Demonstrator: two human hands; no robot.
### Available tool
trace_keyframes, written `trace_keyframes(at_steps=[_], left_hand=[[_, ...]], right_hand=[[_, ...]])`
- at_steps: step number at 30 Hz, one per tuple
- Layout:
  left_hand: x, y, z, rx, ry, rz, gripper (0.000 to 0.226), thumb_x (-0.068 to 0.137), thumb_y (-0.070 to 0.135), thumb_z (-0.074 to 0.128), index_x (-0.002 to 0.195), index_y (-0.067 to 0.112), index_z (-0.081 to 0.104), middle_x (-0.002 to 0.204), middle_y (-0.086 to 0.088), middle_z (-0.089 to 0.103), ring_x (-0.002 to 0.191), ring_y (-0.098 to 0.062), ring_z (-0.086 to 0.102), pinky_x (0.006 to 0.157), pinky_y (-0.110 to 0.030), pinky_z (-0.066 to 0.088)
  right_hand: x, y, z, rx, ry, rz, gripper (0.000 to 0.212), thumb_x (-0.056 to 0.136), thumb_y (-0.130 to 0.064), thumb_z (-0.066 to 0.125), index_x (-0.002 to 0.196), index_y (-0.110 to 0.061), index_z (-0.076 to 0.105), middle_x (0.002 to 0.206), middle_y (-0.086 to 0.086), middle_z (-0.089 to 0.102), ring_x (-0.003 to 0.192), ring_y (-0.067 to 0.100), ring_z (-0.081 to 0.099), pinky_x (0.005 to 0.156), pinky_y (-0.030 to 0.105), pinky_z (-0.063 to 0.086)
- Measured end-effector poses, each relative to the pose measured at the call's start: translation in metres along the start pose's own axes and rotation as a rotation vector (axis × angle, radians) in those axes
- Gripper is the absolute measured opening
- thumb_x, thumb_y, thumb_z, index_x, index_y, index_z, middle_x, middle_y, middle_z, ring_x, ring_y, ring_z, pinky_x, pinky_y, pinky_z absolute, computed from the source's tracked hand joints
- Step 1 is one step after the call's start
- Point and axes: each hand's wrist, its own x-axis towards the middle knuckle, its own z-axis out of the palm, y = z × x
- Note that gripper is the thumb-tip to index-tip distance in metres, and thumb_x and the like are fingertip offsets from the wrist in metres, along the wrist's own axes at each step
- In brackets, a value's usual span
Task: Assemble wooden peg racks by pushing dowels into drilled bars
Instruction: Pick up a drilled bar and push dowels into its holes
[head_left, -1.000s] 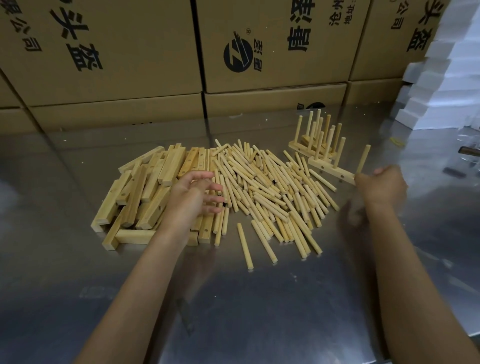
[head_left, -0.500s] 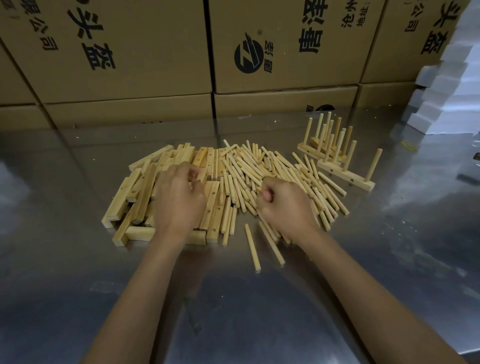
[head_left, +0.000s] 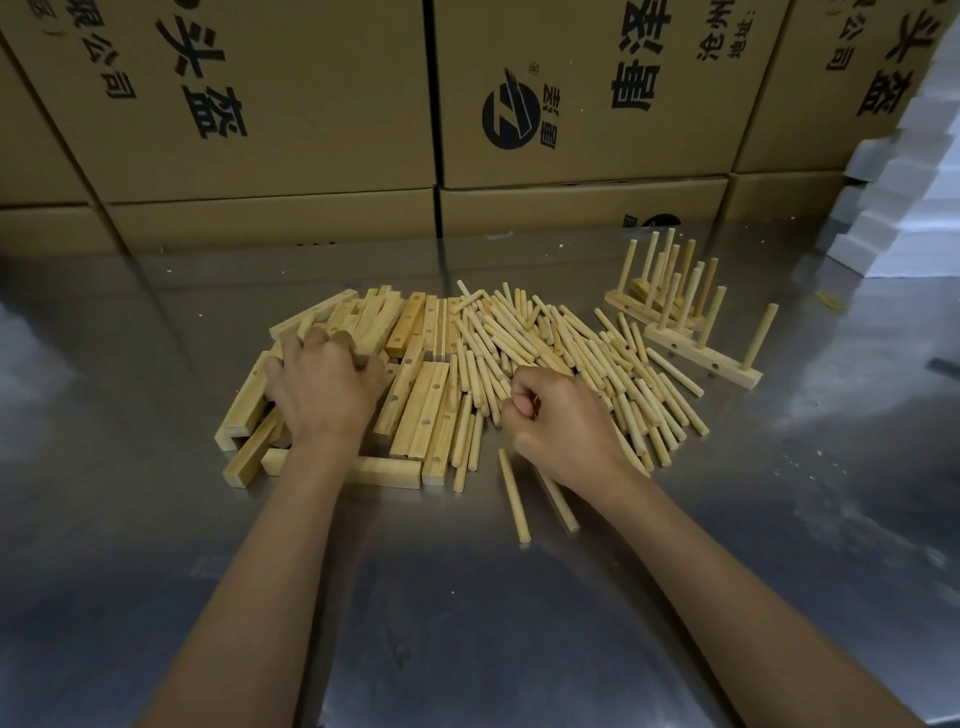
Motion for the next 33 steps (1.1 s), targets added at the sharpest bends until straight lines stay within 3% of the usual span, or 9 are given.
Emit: trace_keyframes(at_steps=[3,6,9,12,17,23,26,29,33], left_hand=[[0.000,0.001,-0.011,-0.420,0.044,-0.094,0.024,0.091,0.034,0.062,0.085,0.014,0.074,0.088,0.000,0.071,0.094,-0.016,0.061,0.084,-0.041,0.045],[-0.005,0.006,-0.028,-0.984,-0.215,-0.279,0.024,0.089,0.042,0.069,0.079,0.022,0.077,0.078,0.010,0.072,0.067,0.008,0.060,0.064,-0.025,0.042],[-0.012,0.014,-0.038,-1.284,-0.571,-0.333,0.022,0.089,0.038,0.071,0.088,0.018,0.080,0.086,0.004,0.077,0.070,-0.003,0.061,0.066,-0.023,0.043],[-0.020,0.026,-0.040,-1.360,-0.836,-0.235,0.029,0.093,0.033,0.065,0.105,0.008,0.073,0.081,0.001,0.073,0.068,-0.007,0.059,0.062,-0.021,0.047],[-0.032,0.036,-0.040,-1.353,-1.033,-0.140,0.030,0.097,0.032,0.059,0.101,0.004,0.072,0.083,-0.006,0.072,0.069,-0.011,0.062,0.057,-0.022,0.051],[-0.040,0.042,-0.039,-1.424,-1.143,-0.033,0.037,0.093,0.042,0.061,0.113,0.012,0.070,0.082,-0.008,0.069,0.062,-0.015,0.062,0.050,-0.025,0.051],[-0.035,0.034,-0.039,-1.537,-1.125,-0.116,0.041,0.092,0.031,0.060,0.129,0.011,0.060,0.088,-0.013,0.073,0.063,-0.017,0.066,0.052,-0.025,0.056],[-0.024,0.020,-0.037,-1.684,-0.998,-0.237,0.052,0.089,0.025,0.061,0.138,0.011,0.050,0.097,-0.017,0.075,0.071,-0.020,0.072,0.058,-0.027,0.060],[-0.019,0.011,-0.032,-1.706,-0.884,-0.301,0.076,0.085,0.021,0.067,0.153,0.017,0.033,0.093,-0.015,0.075,0.078,-0.025,0.074,0.063,-0.033,0.061]], right_hand=[[0.001,0.002,0.000,0.034,0.015,0.035,0.028,0.087,-0.013,0.060,0.065,-0.017,0.043,0.054,-0.007,0.044,0.048,0.010,0.039,0.049,0.028,0.035],[0.003,-0.002,-0.002,0.232,0.015,0.114,0.029,0.095,-0.028,0.062,0.071,-0.014,0.053,0.058,-0.003,0.052,0.051,0.008,0.046,0.054,0.031,0.041],[0.008,-0.010,-0.011,0.623,-0.037,0.291,0.029,0.099,-0.046,0.054,0.093,-0.020,0.067,0.079,0.005,0.068,0.065,0.009,0.060,0.060,0.026,0.048],[0.014,-0.007,-0.022,1.008,-0.017,0.451,0.036,0.096,-0.050,0.053,0.112,-0.020,0.066,0.088,0.004,0.073,0.069,0.012,0.064,0.058,0.024,0.053],[0.017,0.005,-0.034,1.267,-0.014,0.532,0.037,0.094,-0.044,0.062,0.103,-0.009,0.063,0.073,0.000,0.065,0.062,0.012,0.058,0.055,0.025,0.047],[0.013,-0.002,-0.032,1.008,-0.245,0.390,0.037,0.090,-0.050,0.065,0.097,-0.014,0.069,0.068,-0.007,0.059,0.057,0.007,0.050,0.048,0.018,0.038],[0.015,0.000,-0.035,0.859,-0.125,0.404,0.041,0.089,-0.057,0.063,0.098,-0.018,0.072,0.063,-0.011,0.058,0.052,0.003,0.050,0.051,0.017,0.040],[0.019,0.016,-0.039,0.483,-0.025,0.375,0.032,0.096,-0.045,0.059,0.090,-0.015,0.070,0.064,-0.010,0.062,0.059,0.001,0.057,0.069,0.025,0.044],[0.019,0.035,-0.050,0.132,-0.428,0.299,0.029,0.089,-0.043,0.070,0.074,-0.018,0.072,0.060,-0.001,0.063,0.058,0.014,0.059,0.064,0.027,0.048]])
